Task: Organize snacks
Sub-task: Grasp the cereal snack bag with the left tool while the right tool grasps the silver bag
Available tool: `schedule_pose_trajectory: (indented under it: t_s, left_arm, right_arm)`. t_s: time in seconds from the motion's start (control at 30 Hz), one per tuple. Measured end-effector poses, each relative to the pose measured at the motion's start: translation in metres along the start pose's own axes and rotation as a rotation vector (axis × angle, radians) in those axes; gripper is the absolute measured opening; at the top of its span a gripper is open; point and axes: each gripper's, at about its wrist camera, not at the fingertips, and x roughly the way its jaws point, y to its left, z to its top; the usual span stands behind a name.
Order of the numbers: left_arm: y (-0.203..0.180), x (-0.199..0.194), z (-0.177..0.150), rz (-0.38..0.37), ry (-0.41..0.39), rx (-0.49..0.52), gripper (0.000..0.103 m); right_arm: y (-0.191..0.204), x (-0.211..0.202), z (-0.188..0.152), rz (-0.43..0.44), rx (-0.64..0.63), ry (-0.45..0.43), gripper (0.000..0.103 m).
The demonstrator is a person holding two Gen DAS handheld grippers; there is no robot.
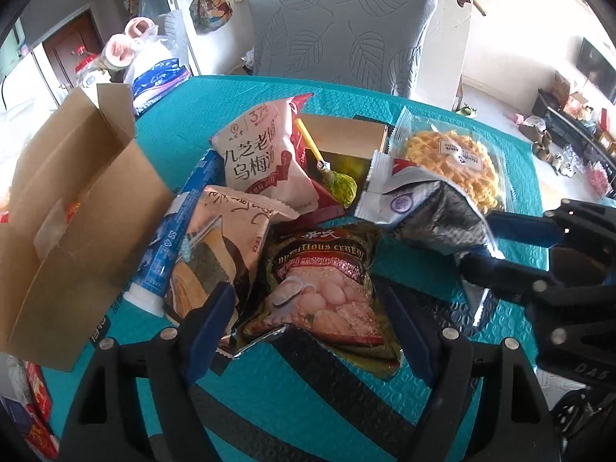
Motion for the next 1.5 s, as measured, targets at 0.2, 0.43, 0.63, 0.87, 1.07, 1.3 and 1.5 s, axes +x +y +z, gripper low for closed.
schedule_pose_trajectory:
  t_s: [0.2, 0.43, 0.63, 0.87, 1.07, 1.3, 1.5]
  left_arm:
    - [-0.003, 0.000, -0.004, 0.033, -0.033, 0.033, 0.070]
    - [-0.003, -0.004, -0.014, -0.001, -0.008, 0.021, 0.068]
    - [0.000, -0.012, -0.030, -0.033, 0.026, -0.008, 0.068]
    - [-0.003, -0.025, -0.046, -0.062, 0.050, -0.025, 0.068]
    - [-0.011, -0.012, -0.050, -0.032, 0.083, 0.020, 0.073]
    - [0.006, 0.002, -0.045, -0.098, 0.071, -0.073, 0.086]
    - [0.006, 0.003, -0.046, -0.095, 0.036, -0.067, 0.086]
  right_arm:
    - [-0.002, -0.008, -0.006, -0.013, 0.005, 0.000, 0.040]
    - [0.004, -0.011, -0.011, -0.025, -0.021, 0.010, 0.040]
    - [0.009, -0.013, -0.016, -0.010, -0.038, 0.015, 0.040]
    - [0.021, -0.019, -0.028, 0.020, -0.081, 0.038, 0.040]
    - [0.020, -0.014, -0.022, 0.025, -0.047, 0.044, 0.044]
    - [0.009, 0.017, -0.011, 0.081, -0.011, 0.086, 0.057]
    - [0.011, 0.026, -0.007, 0.081, -0.021, 0.076, 0.056]
